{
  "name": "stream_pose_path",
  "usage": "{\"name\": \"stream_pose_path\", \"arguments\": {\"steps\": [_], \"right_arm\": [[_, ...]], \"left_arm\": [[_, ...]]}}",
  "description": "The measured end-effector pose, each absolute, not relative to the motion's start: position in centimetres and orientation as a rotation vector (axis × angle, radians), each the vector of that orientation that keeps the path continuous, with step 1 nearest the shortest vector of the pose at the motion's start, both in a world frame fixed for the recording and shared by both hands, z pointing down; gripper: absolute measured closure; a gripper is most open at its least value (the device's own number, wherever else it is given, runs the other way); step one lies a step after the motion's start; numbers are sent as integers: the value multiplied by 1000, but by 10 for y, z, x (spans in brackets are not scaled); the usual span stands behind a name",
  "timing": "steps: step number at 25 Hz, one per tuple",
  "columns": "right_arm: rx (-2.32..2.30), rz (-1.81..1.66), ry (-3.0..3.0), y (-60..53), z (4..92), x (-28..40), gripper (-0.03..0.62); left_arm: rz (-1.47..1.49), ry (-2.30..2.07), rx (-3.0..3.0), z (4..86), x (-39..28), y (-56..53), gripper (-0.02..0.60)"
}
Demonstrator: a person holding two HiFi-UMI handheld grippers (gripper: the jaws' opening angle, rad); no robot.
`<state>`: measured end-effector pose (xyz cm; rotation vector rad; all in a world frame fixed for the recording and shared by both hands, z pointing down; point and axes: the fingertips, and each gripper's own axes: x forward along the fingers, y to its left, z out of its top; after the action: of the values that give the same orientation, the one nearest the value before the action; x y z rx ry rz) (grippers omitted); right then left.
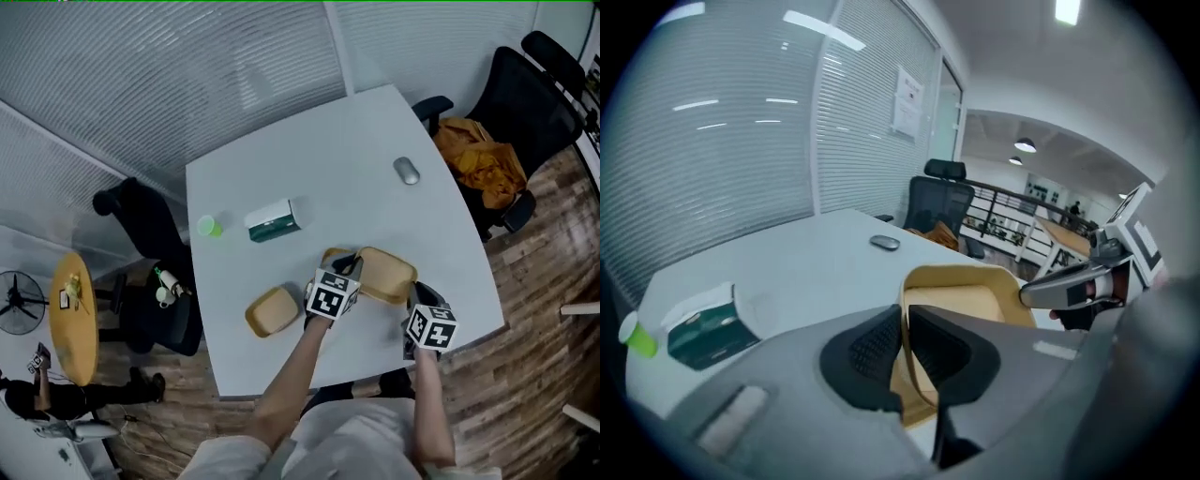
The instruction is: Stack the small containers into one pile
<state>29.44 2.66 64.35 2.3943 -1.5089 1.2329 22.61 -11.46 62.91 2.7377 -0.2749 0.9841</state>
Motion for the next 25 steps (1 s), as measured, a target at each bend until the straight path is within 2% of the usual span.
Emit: {"name": "stream_pose_path", "arguments": {"steps": [7,12,17,25], "right_arm": [[1817,1145,-1895,-115,647,155,560],[1385,1092,-2002,-176,658,50,559],[1205,1039,-1975,-194,668,-3,562],[1063,1056,-1868,-189,687,-18,558]], "left_arm": [[816,-793,2430,632,25,-200,549],[763,-992,2147,666,-102,-208,540],[750,-1042,1984,691,-156,-198,537],[727,-996,1880,708,-170,-184,535]]}}
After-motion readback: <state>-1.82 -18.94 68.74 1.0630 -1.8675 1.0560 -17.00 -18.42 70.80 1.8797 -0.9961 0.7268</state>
